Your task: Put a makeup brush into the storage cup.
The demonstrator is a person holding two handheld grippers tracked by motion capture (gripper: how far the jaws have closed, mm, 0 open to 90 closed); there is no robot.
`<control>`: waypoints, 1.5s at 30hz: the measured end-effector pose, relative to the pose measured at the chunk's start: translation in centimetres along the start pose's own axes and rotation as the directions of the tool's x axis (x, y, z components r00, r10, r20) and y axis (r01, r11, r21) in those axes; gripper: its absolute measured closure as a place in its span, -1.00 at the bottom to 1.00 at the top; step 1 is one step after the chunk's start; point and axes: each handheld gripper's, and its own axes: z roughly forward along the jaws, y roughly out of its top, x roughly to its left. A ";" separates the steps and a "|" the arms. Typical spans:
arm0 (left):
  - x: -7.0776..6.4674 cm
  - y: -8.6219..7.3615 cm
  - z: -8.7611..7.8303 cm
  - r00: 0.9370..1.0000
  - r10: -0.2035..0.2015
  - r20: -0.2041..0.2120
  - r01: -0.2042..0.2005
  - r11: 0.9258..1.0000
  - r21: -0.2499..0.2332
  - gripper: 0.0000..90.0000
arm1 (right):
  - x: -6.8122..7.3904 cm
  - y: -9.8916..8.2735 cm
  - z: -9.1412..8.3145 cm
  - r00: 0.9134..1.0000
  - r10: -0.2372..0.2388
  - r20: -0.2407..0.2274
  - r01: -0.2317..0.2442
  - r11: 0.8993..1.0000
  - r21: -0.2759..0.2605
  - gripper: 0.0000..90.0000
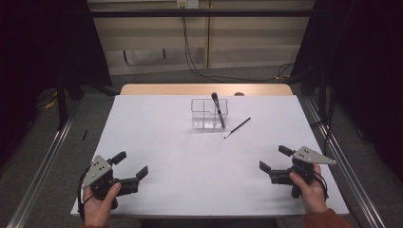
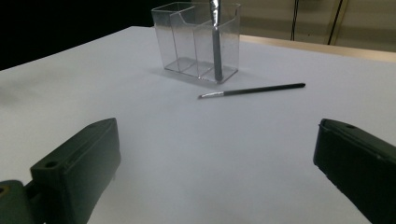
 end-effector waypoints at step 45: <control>-0.2 0.2 0.1 1.000 0.002 0.016 -0.002 1.000 -0.014 -0.90 | -0.9 2.5 3.6 0.994 -0.082 -0.069 0.085 0.996 0.031 -0.95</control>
